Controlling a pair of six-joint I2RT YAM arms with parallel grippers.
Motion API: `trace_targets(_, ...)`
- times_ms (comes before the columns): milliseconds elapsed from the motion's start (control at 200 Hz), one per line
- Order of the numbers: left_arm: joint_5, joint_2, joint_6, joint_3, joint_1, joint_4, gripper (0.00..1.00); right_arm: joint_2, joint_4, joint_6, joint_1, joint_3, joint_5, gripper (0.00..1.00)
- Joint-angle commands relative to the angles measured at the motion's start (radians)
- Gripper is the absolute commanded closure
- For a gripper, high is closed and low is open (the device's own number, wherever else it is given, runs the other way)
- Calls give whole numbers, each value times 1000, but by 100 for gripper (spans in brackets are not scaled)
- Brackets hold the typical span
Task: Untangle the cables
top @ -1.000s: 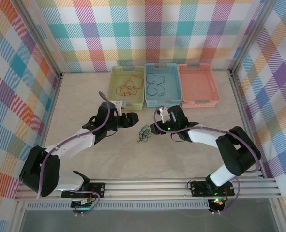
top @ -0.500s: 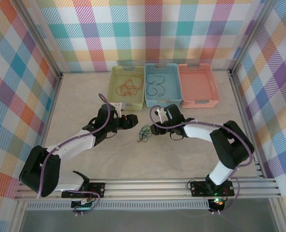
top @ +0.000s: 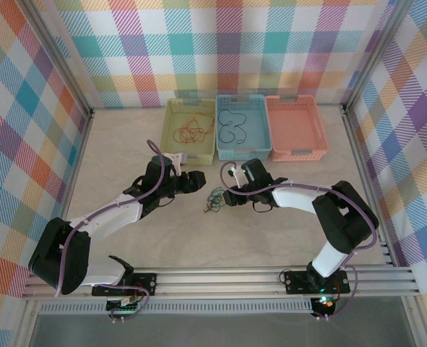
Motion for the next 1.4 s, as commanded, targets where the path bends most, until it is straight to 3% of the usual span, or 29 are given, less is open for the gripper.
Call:
trace_targets(0,-13,-7,14,-3,-8,10,44,15,-37,-16,9,33,24,54)
trace_targets(50,-13,-7,15,-3,-8,8,44,21,-44,-16,11,40,24,58)
trace_targets(250,-12,0,8,2,-8,-7,44,5,-40,-26,14,34,17,91)
trace_targets(360,-17,23,-1,26,-10,-59,44,-34,-9,-25,14,5,23,100)
trace_targets(580,62,84,-7,92,-27,-118,43,-200,176,-25,15,-143,48,100)
trace_targets(675,84,92,-2,124,-58,-173,47,-299,313,-34,14,-233,-20,100)
trace_targets(855,16,105,32,166,-135,-237,46,-440,494,-25,14,-375,-35,100)
trace_targets(1055,14,156,116,253,-203,-322,48,-447,492,-19,14,-382,-22,100)
trace_targets(1180,-157,135,255,335,-287,-545,49,-446,489,-4,14,-379,-52,100)
trace_targets(1395,-187,85,262,277,-300,-489,47,-458,502,45,12,-375,-89,100)
